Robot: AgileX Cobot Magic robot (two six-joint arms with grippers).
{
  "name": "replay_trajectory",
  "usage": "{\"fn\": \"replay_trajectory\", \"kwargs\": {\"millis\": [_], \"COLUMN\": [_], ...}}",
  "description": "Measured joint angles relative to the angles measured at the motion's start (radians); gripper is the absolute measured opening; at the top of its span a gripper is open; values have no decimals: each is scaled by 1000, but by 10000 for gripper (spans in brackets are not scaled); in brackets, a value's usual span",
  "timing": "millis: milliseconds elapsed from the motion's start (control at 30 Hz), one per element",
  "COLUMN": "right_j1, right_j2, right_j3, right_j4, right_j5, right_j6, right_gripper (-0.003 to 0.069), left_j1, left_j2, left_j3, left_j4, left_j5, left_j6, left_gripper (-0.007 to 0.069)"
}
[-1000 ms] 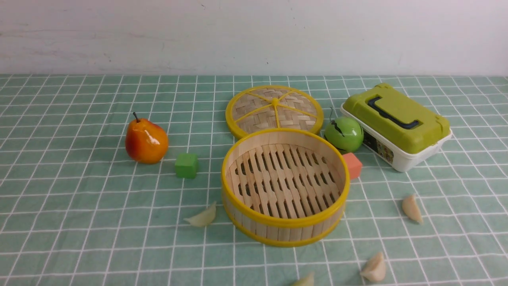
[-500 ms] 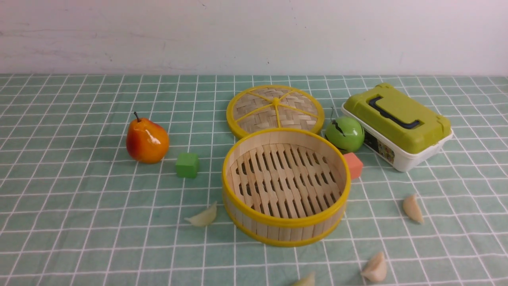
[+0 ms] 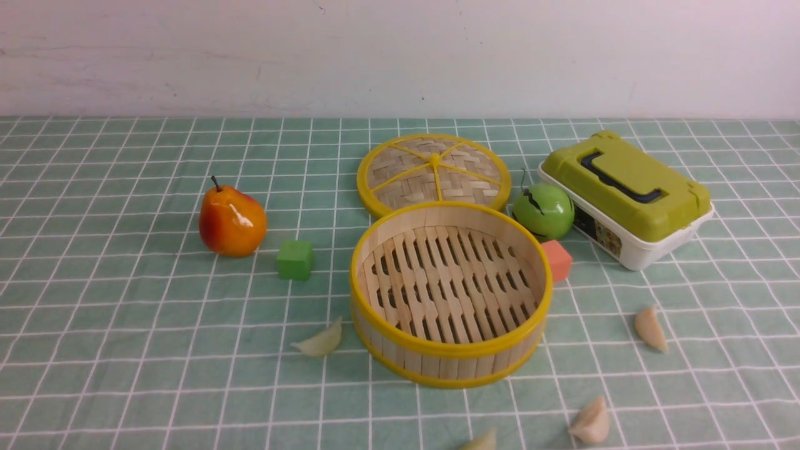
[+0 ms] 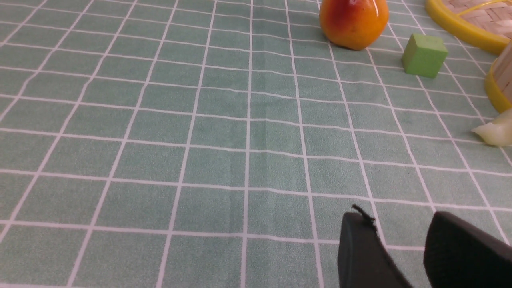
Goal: Put the dumplings into the steamer on the table with the blue tablecloth.
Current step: 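Reach for and grasp a dumpling on the table with the left gripper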
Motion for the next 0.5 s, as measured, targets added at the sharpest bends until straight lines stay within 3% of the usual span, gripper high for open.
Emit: {"fn": "replay_trajectory", "kwargs": {"millis": [367, 500], "right_j1": [0, 0], "right_j2": [0, 0], "right_j3": [0, 0], "right_j4": [7, 131], "right_j5": [0, -2], "right_j6": [0, 14], "right_gripper": [240, 240], "left_j1": [0, 0], "left_j2": [0, 0], "left_j3": [0, 0], "left_j4": [-4, -116], "left_j5": [-26, -126], "left_j6": [-6, -92], "left_gripper": [234, 235]}}
